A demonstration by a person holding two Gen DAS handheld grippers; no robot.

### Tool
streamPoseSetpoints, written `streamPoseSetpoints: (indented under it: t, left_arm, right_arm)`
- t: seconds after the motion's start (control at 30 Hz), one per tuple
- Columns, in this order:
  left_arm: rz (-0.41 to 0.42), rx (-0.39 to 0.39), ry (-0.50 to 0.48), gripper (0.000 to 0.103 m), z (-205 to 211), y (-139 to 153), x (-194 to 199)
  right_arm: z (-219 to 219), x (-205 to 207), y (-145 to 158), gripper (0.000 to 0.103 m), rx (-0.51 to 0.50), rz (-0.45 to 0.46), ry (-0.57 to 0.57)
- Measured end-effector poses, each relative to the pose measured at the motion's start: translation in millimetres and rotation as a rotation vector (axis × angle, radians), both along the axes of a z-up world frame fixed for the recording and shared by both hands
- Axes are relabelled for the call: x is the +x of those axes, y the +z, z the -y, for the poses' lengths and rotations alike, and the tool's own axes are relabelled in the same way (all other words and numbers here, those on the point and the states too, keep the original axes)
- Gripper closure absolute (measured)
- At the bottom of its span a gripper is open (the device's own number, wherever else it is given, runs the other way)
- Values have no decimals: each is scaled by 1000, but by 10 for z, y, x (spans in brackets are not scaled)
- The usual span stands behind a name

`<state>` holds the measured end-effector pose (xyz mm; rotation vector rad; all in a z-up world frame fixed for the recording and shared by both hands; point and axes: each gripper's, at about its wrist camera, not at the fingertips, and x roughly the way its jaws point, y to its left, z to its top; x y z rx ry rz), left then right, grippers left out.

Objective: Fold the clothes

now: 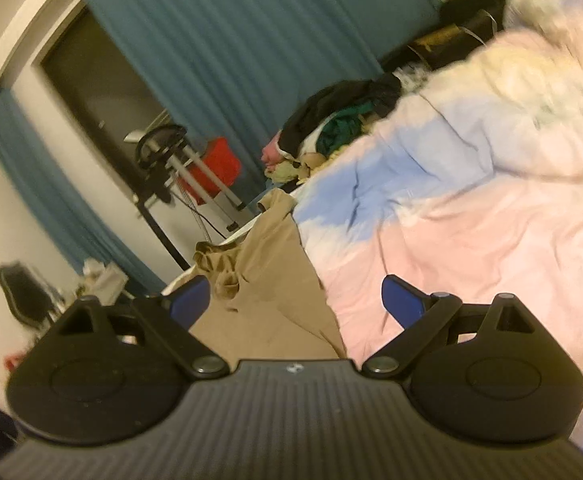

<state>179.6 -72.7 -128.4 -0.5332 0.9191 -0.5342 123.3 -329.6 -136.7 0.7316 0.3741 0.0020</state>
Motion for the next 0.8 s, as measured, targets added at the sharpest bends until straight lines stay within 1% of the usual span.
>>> streamPoseSetpoints:
  t: [0.03, 0.1, 0.17, 0.5, 0.57, 0.6, 0.63, 0.67, 0.7, 0.73, 0.8]
  left_arm:
    - [-5, -11, -16, 29, 71, -49, 27]
    - [-13, -38, -53, 35, 193, -126, 63]
    - [-31, -72, -96, 39, 272, -187, 68]
    - [-225, -195, -246, 40, 397, -475, -109]
    - [-254, -209, -270, 43, 423, -515, -150]
    - [-258, -206, -275, 47, 436, -516, -177]
    - [-268, -201, -280, 55, 452, -530, -200]
    - [-281, -196, -285, 60, 471, -551, -221]
    - [-294, -191, -290, 72, 489, -573, -242]
    - [-301, -184, -293, 86, 499, -585, -257]
    - [-295, -151, -293, 97, 515, -580, -289]
  right_arm:
    - [33, 15, -37, 9, 28, -8, 1]
    - [42, 57, -97, 9, 55, -21, 17]
    - [29, 94, -145, 9, 64, -34, 25]
    - [20, 183, -213, 9, 68, -43, 44]
    - [28, 186, -220, 9, 70, -42, 46]
    - [31, 185, -220, 9, 72, -42, 46]
    - [34, 184, -220, 9, 74, -42, 47]
    - [37, 182, -220, 9, 76, -41, 48]
    - [38, 179, -218, 9, 77, -39, 50]
    - [38, 175, -216, 9, 77, -38, 52]
    - [38, 167, -212, 9, 71, -37, 50]
